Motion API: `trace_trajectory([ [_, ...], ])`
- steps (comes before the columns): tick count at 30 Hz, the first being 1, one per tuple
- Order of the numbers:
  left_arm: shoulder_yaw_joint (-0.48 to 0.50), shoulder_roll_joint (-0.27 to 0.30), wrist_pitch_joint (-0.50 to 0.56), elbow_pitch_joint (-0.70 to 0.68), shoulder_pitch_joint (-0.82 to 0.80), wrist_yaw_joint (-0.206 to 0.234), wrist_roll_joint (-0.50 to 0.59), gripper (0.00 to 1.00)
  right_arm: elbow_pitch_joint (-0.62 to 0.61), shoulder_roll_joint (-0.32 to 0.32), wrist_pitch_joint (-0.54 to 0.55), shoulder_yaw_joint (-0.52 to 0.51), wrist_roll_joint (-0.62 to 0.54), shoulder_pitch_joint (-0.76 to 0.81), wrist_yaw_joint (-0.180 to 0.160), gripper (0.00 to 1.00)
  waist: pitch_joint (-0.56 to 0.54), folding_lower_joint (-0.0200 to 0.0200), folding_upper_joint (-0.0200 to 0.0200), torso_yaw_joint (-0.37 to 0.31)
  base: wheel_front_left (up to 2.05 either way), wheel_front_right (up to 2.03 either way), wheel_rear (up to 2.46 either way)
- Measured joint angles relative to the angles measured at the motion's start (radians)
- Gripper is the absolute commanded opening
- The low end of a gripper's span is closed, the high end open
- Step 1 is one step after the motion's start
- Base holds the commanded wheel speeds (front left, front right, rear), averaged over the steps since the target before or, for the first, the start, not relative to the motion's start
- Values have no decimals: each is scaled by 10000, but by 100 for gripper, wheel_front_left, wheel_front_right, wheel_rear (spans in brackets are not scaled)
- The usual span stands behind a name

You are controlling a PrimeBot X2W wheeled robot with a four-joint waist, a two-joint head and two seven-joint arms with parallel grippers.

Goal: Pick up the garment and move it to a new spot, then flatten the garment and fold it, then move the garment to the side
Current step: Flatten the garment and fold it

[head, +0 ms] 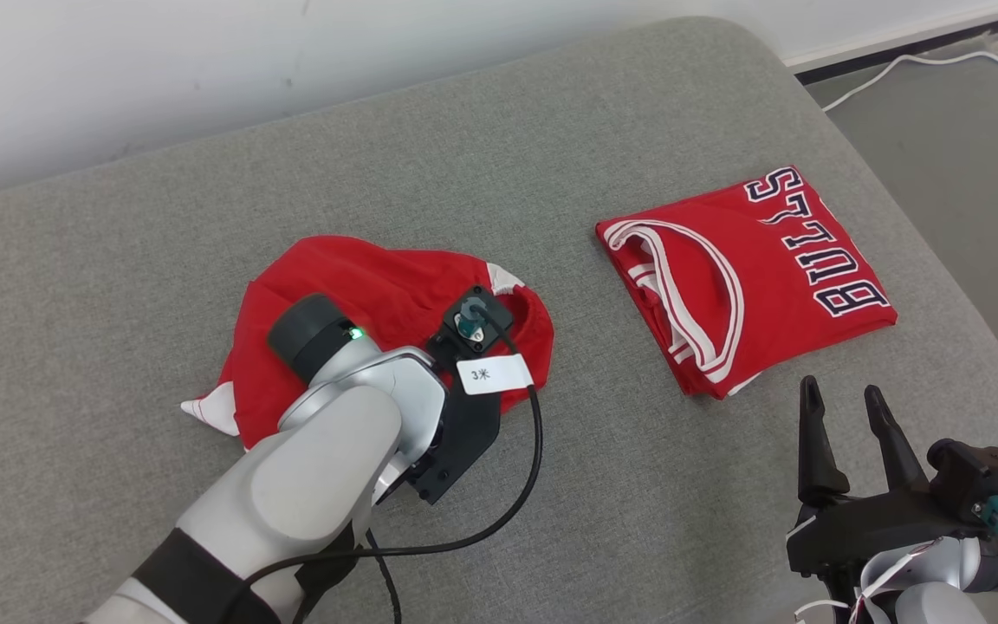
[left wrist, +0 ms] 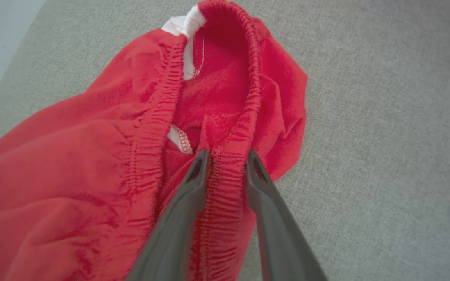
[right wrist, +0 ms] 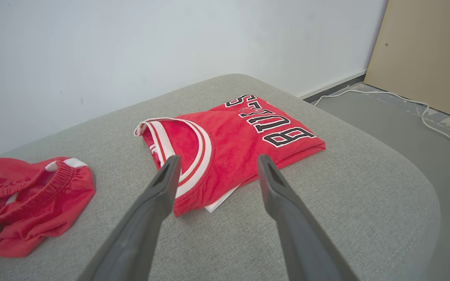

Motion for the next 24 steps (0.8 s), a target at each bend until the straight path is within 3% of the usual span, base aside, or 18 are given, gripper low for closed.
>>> trace_trajectory([
  [1,-73,-42,0,67,-14,0,-31,47,21,0,-36,-31,12,12,0,100,1,0,-1,-17,0,0,0],
  [2,-130,-82,-10,117,-39,0,-81,37,54,-2,-54,-54,63,11,0,100,3,0,0,-27,0,0,0],
  [4,-199,-123,-65,161,-159,0,-148,0,98,0,-59,-58,92,11,-2,100,12,1,0,-44,0,0,0],
  [7,-171,-182,-460,146,-318,0,-366,0,136,2,-150,-59,94,15,-2,100,26,1,0,-49,0,0,0],
  [19,871,-489,-3768,-884,-1684,0,-1592,0,309,8,-240,10,180,-23,-4,100,-204,0,-1,211,0,0,0],
  [24,853,-487,-5064,-2105,-2096,0,-2564,0,441,2,-242,19,180,-17,-4,100,-392,1,-1,272,0,0,0],
])
